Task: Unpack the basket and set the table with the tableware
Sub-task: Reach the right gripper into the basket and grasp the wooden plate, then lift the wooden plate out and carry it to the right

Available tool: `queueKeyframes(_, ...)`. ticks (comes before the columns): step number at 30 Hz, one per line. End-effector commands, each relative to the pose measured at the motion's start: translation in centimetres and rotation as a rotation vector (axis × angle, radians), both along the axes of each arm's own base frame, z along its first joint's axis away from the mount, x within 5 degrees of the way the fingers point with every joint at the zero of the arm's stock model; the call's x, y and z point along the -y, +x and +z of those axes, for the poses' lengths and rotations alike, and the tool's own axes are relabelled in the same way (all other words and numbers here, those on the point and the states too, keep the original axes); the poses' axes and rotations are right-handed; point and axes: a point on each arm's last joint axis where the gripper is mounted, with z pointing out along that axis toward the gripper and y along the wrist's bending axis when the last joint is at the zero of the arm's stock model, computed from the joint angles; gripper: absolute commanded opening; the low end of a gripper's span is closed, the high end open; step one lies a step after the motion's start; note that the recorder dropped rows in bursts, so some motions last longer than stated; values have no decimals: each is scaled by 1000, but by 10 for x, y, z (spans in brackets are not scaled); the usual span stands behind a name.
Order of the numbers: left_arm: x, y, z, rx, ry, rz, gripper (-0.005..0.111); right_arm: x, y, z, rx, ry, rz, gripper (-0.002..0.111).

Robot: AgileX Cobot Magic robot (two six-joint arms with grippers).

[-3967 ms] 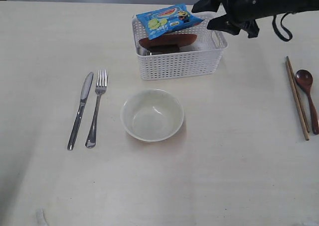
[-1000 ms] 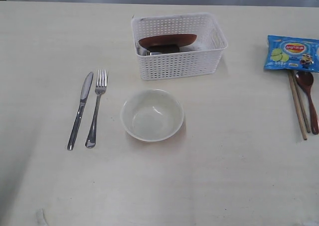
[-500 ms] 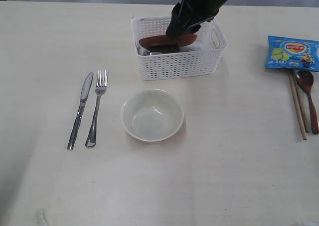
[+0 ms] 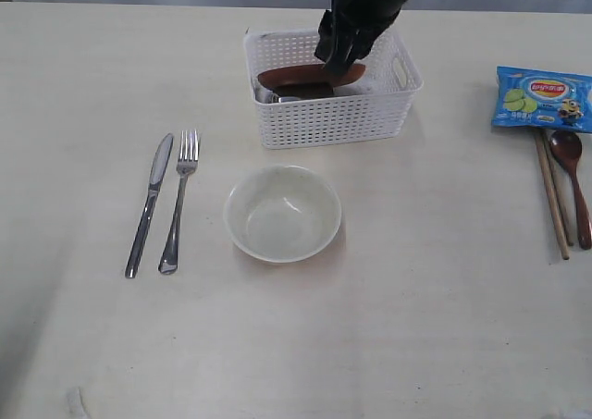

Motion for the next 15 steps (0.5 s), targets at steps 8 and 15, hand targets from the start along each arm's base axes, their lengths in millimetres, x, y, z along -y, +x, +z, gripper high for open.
queueKeyframes(8, 0, 0, -1, 1, -1, -5, 0, -8, 16, -44, -27, -52, 13, 46)
queueKeyframes(15, 0, 0, -1, 1, -1, -5, 0, -9, 18, -47, -12, -59, 20, 16)
